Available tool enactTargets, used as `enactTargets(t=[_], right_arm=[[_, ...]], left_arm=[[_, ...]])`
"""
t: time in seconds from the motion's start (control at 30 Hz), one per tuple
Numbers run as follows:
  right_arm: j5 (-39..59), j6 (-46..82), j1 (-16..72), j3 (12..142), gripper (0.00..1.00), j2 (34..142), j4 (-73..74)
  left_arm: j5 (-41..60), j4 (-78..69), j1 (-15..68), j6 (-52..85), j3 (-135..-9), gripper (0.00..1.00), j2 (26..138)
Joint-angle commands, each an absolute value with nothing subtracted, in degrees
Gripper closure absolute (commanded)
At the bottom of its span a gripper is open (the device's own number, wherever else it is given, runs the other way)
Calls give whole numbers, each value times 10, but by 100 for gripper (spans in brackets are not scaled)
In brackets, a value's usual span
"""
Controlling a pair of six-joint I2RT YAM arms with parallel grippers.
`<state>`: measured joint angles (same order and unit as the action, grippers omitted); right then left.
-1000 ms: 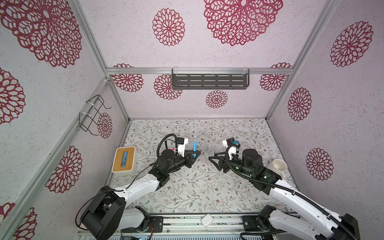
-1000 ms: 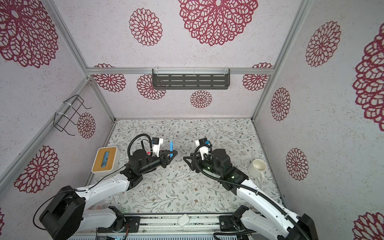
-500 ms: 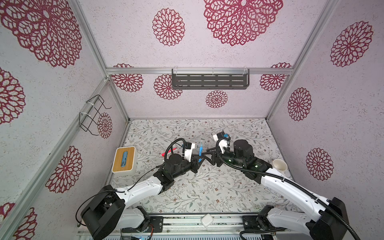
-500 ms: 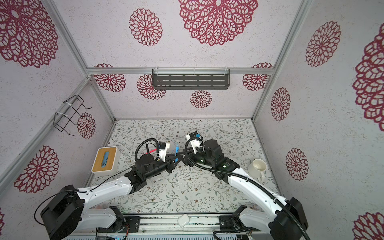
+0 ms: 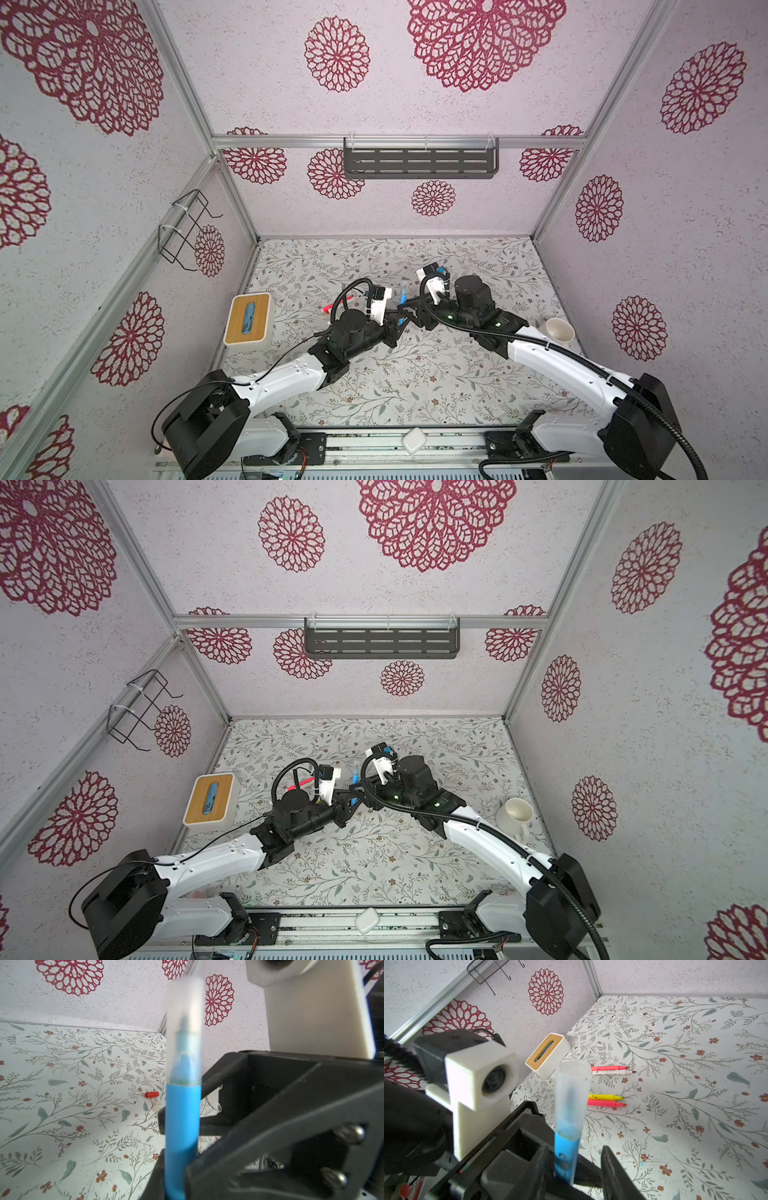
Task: Insert the pens into the pen caps
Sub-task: 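Press the cap down onto the marker while the left gripper holds it steady, then open the left gripper and carry the capped blue marker away with the right gripper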
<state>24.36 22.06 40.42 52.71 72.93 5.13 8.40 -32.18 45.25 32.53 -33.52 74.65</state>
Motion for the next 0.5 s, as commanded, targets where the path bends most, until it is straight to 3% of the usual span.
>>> enactTargets(t=[0.0, 0.13, 0.37, 0.4, 0.47], right_arm=[[261, 222, 405, 543, 64, 735, 76], [264, 225, 405, 540, 81, 739, 82], [267, 226, 404, 539, 100, 751, 87], [264, 227, 404, 538, 100, 752, 87], [251, 225, 402, 540, 100, 754, 82]], left_arm=[[85, -340, 458, 317, -346, 100, 751], [86, -349, 460, 318, -343, 100, 758], [77, -354, 460, 317, -339, 100, 766], [68, -351, 460, 316, -339, 95, 768], [52, -336, 459, 315, -340, 73, 771]])
